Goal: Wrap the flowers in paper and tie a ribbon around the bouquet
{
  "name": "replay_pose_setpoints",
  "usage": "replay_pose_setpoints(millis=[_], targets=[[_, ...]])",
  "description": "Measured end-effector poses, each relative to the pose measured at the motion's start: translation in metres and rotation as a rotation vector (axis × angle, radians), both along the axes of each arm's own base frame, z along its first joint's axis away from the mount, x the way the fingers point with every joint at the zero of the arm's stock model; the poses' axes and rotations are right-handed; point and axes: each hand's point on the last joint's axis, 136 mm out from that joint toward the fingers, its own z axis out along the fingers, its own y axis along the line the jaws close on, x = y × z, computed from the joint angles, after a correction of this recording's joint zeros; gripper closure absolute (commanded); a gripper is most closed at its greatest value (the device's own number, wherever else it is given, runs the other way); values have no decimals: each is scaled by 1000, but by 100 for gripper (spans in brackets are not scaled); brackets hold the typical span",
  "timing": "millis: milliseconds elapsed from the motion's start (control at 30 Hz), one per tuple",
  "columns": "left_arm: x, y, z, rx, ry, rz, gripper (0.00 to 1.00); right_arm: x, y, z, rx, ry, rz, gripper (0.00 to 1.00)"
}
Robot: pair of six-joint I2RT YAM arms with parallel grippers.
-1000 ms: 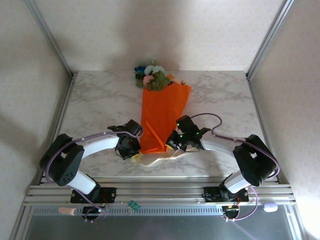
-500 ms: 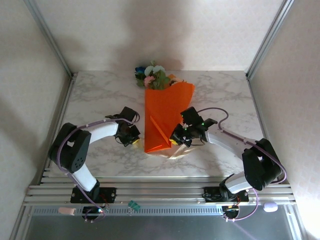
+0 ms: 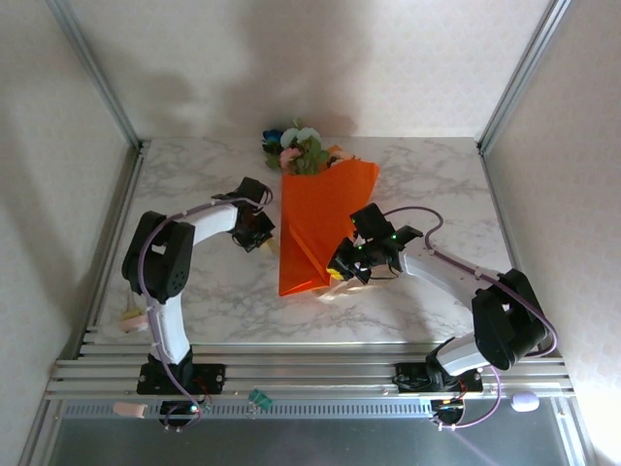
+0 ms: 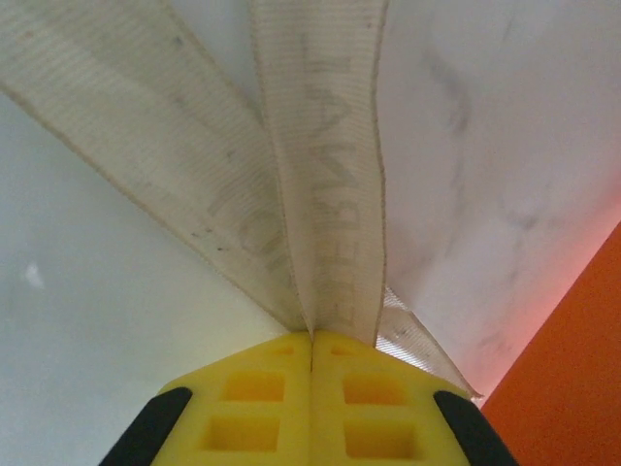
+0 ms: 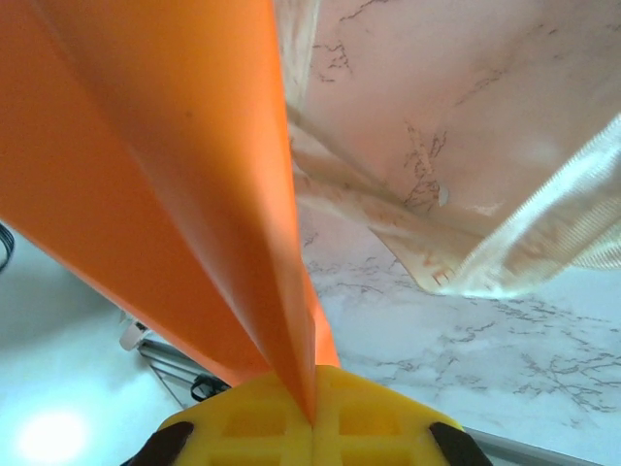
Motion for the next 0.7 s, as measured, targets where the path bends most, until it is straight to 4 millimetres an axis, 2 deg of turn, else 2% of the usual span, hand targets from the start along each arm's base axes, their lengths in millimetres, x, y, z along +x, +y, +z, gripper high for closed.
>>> replay_pose_setpoints(millis=[167, 267, 367, 467, 500, 600, 700], targets=[[19, 8, 2, -14, -38, 35, 100, -4, 3, -8, 14, 24, 17, 100], [25, 13, 2, -23, -62, 62, 100, -9, 5, -27, -6, 58, 36, 100], [22, 19, 3, -20, -77, 89, 100, -14, 6, -48, -39, 94, 60, 98], [13, 33, 10, 7, -86, 120, 100, -18, 3, -64, -82, 120, 91, 63], [11, 38, 15, 14, -92, 128, 100, -19, 0, -67, -106, 125, 103, 57], [10, 45, 33, 25, -130, 142, 100, -15, -12, -62, -183, 90, 118, 48], [7, 49, 45, 18, -157, 149, 100, 0, -36, -38, -268, -10, 76, 52]])
